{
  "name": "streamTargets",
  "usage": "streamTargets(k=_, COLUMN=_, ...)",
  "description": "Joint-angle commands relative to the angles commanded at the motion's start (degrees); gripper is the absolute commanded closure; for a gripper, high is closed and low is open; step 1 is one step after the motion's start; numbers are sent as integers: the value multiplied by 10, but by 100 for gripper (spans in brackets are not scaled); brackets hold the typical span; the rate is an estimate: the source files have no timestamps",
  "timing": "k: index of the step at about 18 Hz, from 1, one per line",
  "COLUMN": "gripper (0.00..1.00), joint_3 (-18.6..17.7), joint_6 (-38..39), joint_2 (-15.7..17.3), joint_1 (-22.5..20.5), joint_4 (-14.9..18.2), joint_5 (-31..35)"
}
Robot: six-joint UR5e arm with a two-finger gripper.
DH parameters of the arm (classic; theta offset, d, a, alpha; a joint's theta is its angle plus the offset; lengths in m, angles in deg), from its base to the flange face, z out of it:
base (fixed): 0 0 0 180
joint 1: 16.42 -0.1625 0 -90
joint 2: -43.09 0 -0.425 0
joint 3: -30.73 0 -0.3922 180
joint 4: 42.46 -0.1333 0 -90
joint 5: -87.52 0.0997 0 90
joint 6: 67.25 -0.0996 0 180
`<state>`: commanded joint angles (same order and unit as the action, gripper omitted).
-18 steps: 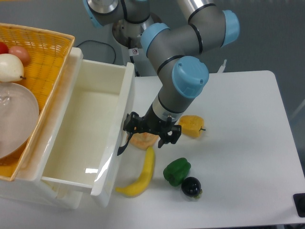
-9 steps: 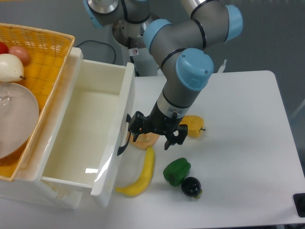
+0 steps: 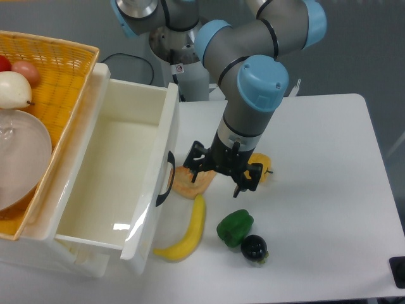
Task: Slide open the top white drawer
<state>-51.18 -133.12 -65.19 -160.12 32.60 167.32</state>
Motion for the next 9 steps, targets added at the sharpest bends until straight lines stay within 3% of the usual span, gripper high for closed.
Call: streamTargets(k=9, gripper=0, joint_3=-1, joint_6=-58, joint_2=7, joint_1=-10, joint_4=-8, joint_5=20)
